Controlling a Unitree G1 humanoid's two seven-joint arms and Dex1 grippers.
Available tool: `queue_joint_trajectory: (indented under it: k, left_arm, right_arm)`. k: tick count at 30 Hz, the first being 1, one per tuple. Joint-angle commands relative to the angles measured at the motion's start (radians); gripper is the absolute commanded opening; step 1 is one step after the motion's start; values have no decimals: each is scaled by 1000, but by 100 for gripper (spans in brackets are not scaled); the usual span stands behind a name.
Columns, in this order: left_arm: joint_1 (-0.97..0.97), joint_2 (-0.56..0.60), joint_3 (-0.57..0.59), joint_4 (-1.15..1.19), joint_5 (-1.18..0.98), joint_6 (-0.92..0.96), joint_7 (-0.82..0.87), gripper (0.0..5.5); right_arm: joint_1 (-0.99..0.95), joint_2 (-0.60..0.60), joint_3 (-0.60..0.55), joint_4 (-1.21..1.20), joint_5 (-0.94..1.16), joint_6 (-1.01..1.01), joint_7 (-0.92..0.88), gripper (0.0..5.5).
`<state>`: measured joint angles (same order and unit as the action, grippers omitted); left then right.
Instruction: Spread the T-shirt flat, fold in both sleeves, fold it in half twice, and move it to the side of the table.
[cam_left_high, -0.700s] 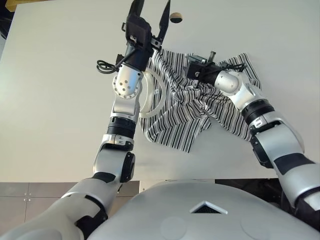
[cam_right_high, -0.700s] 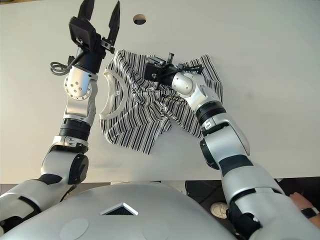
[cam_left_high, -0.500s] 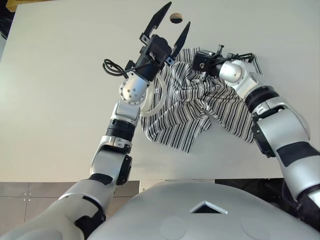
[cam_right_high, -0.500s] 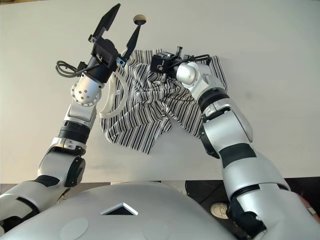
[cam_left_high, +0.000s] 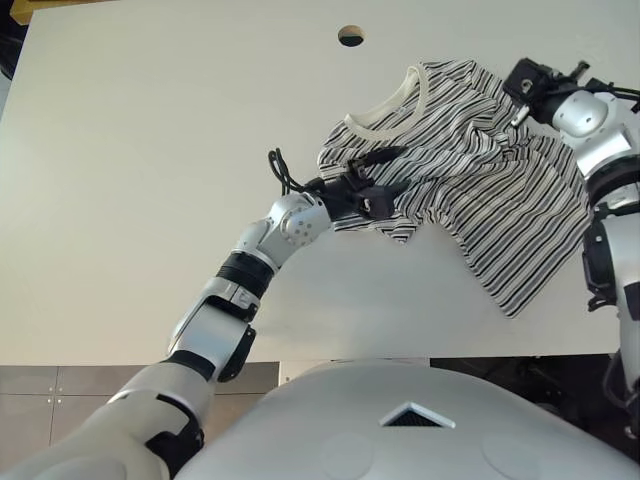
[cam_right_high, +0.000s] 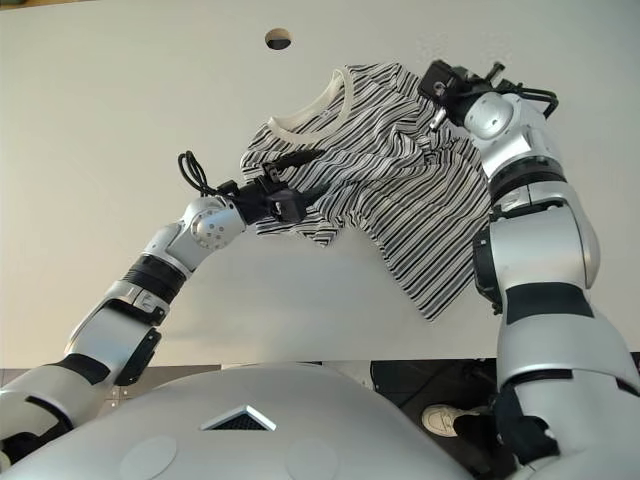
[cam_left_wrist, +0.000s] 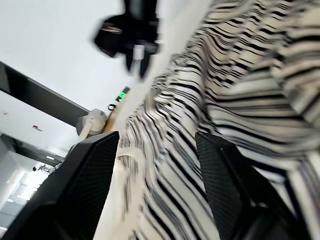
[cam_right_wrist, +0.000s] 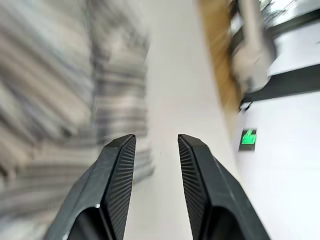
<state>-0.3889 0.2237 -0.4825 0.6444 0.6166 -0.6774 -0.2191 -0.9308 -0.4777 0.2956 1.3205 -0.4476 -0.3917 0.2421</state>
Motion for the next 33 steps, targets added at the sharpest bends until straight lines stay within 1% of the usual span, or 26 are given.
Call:
queue_joint_trajectory:
  k: [1, 4, 7, 8, 10, 12, 16, 19, 21, 24, 27, 30, 33]
  left_arm:
    - [-23, 87, -77, 32, 167, 55, 74, 281]
    - [-37, 187, -162, -12, 358, 129, 124, 281]
    - [-2, 321, -213, -101, 446, 142, 48, 281]
    - [22, 386, -212, -133, 450, 144, 7, 281]
    - [49, 476, -202, -174, 440, 146, -37, 281]
    - [41, 556, -179, -178, 428, 144, -35, 281]
    - [-7, 665, -119, -132, 407, 154, 17, 281]
    - [-40, 684, -96, -96, 401, 153, 73, 281]
    - [-64, 682, -87, -63, 399, 137, 134, 281]
    - [-60, 672, -11, -20, 200, 7, 117, 281]
    - [-46, 698, 71, -45, 31, -76, 80, 281]
    - [-26, 724, 116, -74, -42, -96, 29, 281]
    - [6, 736, 134, -106, -77, -104, -26, 281]
  right_arm:
    - [-66, 14, -56, -119, 57, -199, -87, 154]
    - [-29, 20, -59, -237, 78, -300, -71, 154]
    - [58, 7, -60, -386, 110, -326, -12, 154]
    - [86, -5, -59, -427, 98, -331, -18, 154]
    - [127, -20, -61, -484, 91, -331, -18, 154]
    - [186, -29, -60, -560, 107, -328, 15, 154]
    - [302, -25, -38, -708, 126, -310, 85, 154]
    - [360, -19, -25, -780, 136, -297, 126, 154]
    - [416, -18, -16, -839, 195, -298, 193, 154]
    - [536, -34, 17, -925, 316, -313, 324, 154]
    - [611, -68, 47, -942, 316, -344, 397, 154]
    - [648, -106, 66, -914, 267, -355, 434, 154]
    - [666, -139, 77, -887, 230, -352, 457, 154]
